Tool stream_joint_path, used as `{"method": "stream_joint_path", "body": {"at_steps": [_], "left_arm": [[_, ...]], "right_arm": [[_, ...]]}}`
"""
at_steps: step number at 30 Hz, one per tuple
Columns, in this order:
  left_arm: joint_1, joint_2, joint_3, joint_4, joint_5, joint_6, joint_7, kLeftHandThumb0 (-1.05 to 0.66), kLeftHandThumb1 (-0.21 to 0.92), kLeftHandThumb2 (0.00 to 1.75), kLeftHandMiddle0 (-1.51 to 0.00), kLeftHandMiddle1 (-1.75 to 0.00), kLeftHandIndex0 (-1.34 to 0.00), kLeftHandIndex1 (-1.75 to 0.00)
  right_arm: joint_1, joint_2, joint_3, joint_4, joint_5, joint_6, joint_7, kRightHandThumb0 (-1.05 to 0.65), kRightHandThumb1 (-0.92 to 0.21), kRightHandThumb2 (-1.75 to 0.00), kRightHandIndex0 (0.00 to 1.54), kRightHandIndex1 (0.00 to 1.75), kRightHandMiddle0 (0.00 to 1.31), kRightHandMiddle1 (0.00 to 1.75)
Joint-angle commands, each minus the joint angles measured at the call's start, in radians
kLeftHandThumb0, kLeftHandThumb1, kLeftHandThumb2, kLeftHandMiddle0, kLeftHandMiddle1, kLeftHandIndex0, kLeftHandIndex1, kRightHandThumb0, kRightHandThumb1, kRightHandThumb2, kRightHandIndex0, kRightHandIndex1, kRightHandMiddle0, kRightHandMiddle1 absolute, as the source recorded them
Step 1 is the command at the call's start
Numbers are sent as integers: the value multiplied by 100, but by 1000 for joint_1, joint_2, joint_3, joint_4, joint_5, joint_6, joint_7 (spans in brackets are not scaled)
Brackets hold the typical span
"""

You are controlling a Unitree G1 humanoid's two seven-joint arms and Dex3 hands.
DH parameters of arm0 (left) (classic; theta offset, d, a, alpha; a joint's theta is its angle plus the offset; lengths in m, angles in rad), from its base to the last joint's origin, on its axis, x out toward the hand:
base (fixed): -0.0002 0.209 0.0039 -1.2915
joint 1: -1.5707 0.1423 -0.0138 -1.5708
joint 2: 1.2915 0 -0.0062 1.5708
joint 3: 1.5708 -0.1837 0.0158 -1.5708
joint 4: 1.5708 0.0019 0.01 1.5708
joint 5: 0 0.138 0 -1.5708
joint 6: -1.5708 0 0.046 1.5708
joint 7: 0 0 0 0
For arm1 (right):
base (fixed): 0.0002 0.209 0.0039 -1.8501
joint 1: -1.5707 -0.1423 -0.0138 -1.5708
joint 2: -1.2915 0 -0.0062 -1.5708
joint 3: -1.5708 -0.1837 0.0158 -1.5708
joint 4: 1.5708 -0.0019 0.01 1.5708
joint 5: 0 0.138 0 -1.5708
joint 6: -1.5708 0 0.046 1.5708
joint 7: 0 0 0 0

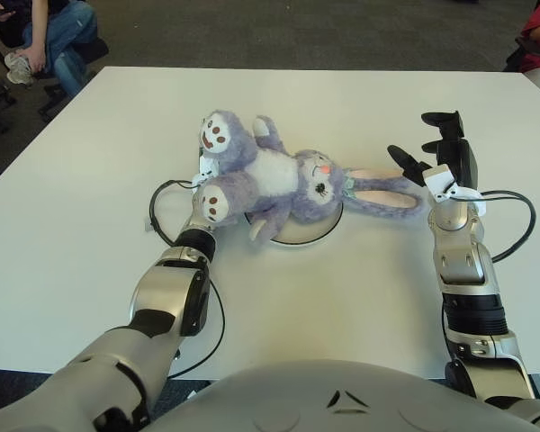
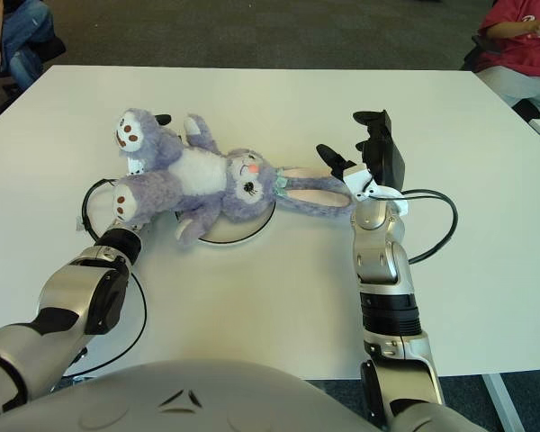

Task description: Put the doll into the plate.

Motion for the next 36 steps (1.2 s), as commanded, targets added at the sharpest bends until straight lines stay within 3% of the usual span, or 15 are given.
{"method": "stream_joint_path", "body": {"at_steps": [1,6,12,13,15,17,24,36], "left_arm": [[29,-4,0,29,2,24,-3,39,56,95,-47,-167,0,-122],[29,-3,-1,28,5,27,3,39,56,95,-47,-167,0,-122],[29,-2,-4,23,10,36,11,39,56,95,-46,-167,0,-124],[29,-2,-5,22,11,38,12,39,56,95,-46,-167,0,-124],[29,-1,-7,21,13,40,15,39,57,94,-46,-167,0,-124],[30,-1,-8,20,15,42,18,39,57,94,-46,-167,0,-123],[30,2,-10,17,18,49,22,39,57,95,-46,-168,0,-120],[33,4,-9,12,18,49,25,39,58,92,-45,-167,0,-124]], "right_arm": [[-29,16,-16,53,-3,7,-53,-69,-92,-40,16,148,0,106],[-65,23,-39,166,32,-39,-122,-63,-89,-42,22,139,3,112],[-109,15,-83,348,108,-184,-197,-48,-70,-73,29,154,10,128],[-112,18,-92,368,125,-212,-206,-18,-69,-75,33,159,11,133],[-118,21,-105,400,154,-259,-219,-8,-70,-78,31,164,21,153],[-123,22,-113,426,175,-294,-228,-4,-68,-82,30,167,25,161],[-135,25,-126,488,217,-372,-260,-1,-54,-104,51,168,22,172],[-137,22,-138,547,254,-438,-280,-1,-48,-110,59,160,25,174]]}}
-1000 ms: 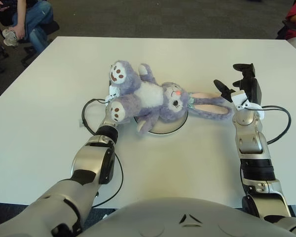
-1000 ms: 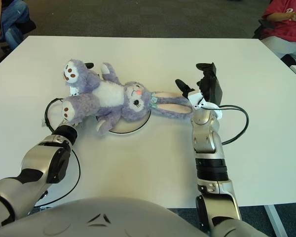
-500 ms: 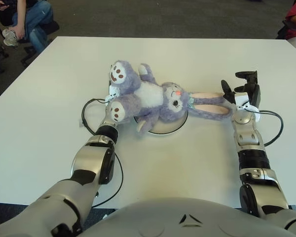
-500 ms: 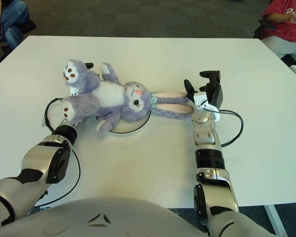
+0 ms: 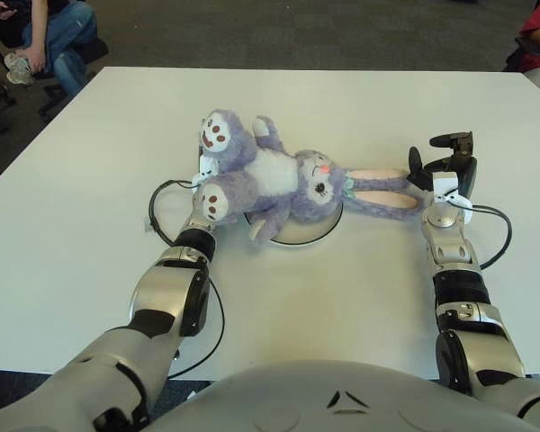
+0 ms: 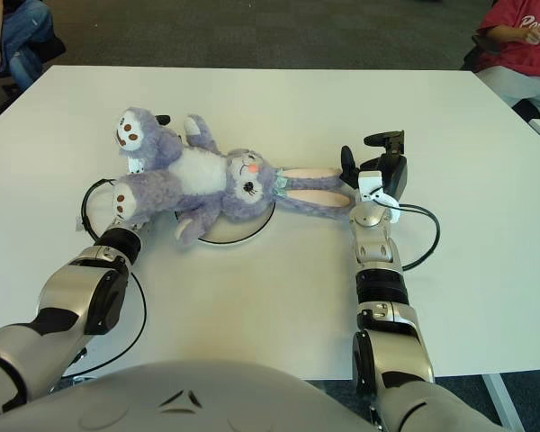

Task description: Put the doll into the plate.

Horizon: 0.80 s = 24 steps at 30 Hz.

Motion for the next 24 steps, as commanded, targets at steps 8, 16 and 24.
{"method": "stream_joint_path", "body": {"at_steps": [8,16,24], "left_arm": [[34,0,-2,20,7,20,8,39,57,93,-46,-167,0,-123],[34,-1,0,22,6,16,9,39,56,96,-46,-168,0,-129],[34,-1,-2,22,8,11,9,39,55,97,-46,-168,0,-134]], "right_arm": [[-21,-1,-12,42,30,-45,-18,0,-45,-111,63,155,29,173],[-20,4,-6,59,27,-59,-30,0,-44,-110,65,152,32,173],[-14,6,9,63,10,-61,-48,0,-43,-110,65,150,33,173]]}}
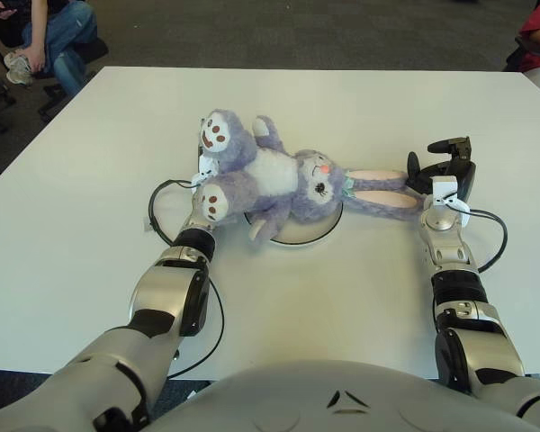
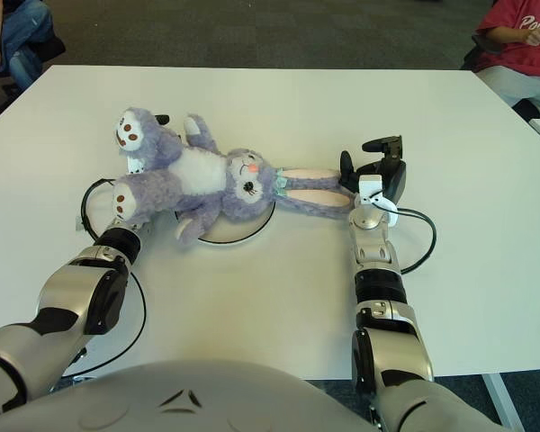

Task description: Put the doll into the plate.

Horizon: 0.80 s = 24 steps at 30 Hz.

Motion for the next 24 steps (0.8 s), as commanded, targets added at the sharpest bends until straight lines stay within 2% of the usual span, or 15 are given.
{"method": "stream_joint_path", "body": {"at_steps": [1,20,24], "left_arm": [[34,-1,-2,23,7,12,3,39,55,97,-46,-168,0,-134],[33,-4,3,21,-2,12,-8,39,55,98,-46,-169,0,-135],[33,-3,2,21,0,10,-5,39,55,98,-46,-169,0,-135]], "right_arm": [[-7,1,8,8,-10,-11,-16,0,-43,-110,65,150,34,172],[6,-1,48,18,-43,9,-39,0,-42,-112,66,152,34,171],[7,1,53,16,-58,19,-52,0,-39,-115,68,155,37,166]]}}
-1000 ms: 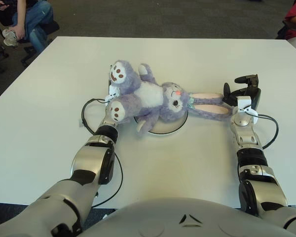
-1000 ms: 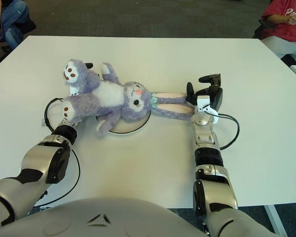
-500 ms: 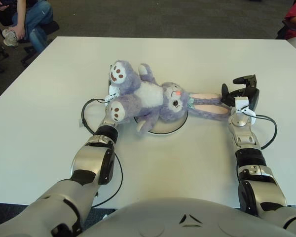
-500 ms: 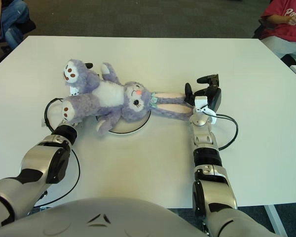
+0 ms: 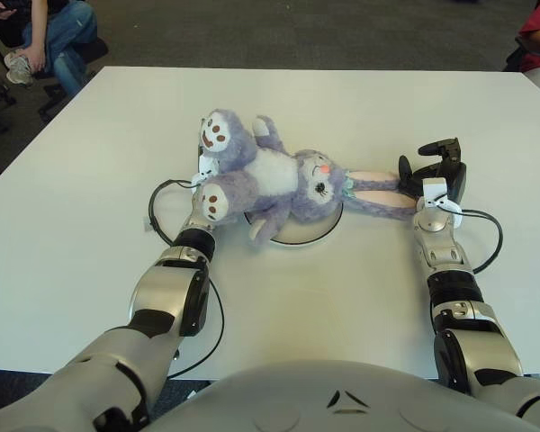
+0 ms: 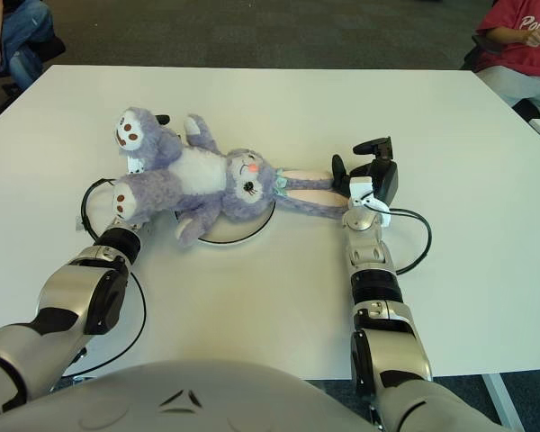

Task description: Put the doll into the plate.

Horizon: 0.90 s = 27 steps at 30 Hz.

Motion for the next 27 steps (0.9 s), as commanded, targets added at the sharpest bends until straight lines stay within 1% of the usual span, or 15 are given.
{"method": "stream_joint_path", "body": {"at_steps": [1,8,12,19,27], "left_arm": [[33,-3,0,21,3,11,0,39,55,98,-46,-169,0,-135],[34,-3,-1,19,4,11,2,40,54,99,-46,-169,0,-136],[35,-4,0,17,2,11,-1,40,54,99,-46,-169,0,-135],[35,-4,-1,17,3,10,-2,40,54,99,-47,-169,0,-132],[34,-5,0,18,1,8,-7,40,54,99,-47,-169,0,-131]], "right_arm": [[7,1,6,-7,-15,15,-14,0,-39,-115,68,156,37,166],[17,1,14,-18,-10,14,-2,-1,-35,-120,69,161,42,161],[21,1,14,-21,-5,19,5,-1,-35,-121,67,164,40,162],[25,1,16,-33,-11,33,2,-1,-37,-120,66,164,38,164],[26,1,13,-32,-1,22,12,0,-40,-114,66,155,36,167]]}}
